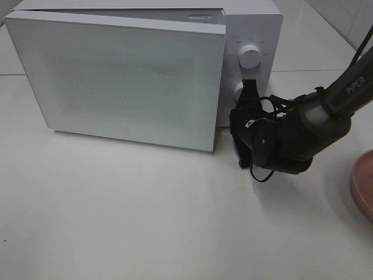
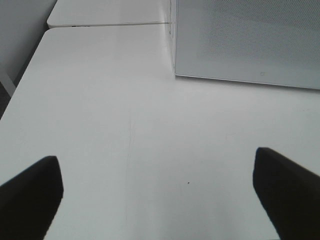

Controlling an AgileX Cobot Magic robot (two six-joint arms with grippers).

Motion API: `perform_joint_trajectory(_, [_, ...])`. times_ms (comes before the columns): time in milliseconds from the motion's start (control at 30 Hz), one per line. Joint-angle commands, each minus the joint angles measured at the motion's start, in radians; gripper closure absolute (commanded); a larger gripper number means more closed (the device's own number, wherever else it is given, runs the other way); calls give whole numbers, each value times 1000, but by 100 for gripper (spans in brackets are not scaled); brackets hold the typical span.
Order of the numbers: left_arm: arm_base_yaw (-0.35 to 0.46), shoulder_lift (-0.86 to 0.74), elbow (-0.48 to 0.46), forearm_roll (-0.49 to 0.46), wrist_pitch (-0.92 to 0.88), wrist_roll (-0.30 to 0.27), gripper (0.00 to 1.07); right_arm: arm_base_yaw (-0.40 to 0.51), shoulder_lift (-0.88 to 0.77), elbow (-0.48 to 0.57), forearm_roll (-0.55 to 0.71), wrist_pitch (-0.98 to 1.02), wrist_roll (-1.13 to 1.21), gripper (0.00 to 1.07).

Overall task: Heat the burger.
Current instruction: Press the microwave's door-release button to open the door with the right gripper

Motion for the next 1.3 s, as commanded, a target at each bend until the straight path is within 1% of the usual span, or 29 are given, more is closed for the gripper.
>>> perform_joint_trajectory(33, [-6,-19,2,-7,-3,-2,9,-34,-11,-92,-46,-215,-21,107])
perform_joint_trajectory(333, [-6,-19,2,-7,-3,-2,9,-31,-13,-90,-50,-184,-24,107])
perform_joint_trajectory(467, [-6,-19,2,-7,-3,-2,9,-31,-20,-88,-71,-168,-22,107])
perform_joint_trajectory(667, [-6,-19,2,-7,-3,-2,9,-20,-43,-29,-49,-161,-22,107])
perform_joint_trajectory(700, [-6,-19,2,-7,-3,-2,9,-6,-46,-9,-49,-141,-5,107])
perform_joint_trajectory(933, [-6,-19,2,-7,-3,-2,9,35,-49,27,-46,-122,47,107])
perform_joint_trajectory(1000, [-6,-19,2,-7,-3,-2,9,51,-58,52,-40,-122,59,107])
perform_joint_trajectory(1033, [-6,-19,2,-7,-3,-2,9,51,-58,52,-40,-122,59,107])
perform_joint_trajectory(1267, [-6,-19,2,-7,-3,-2,9,51,-143,149,-19,-117,29,107])
perform_joint_trajectory(1300, [-6,-19,2,-7,-3,-2,9,51,-143,149,-19,-117,29,107])
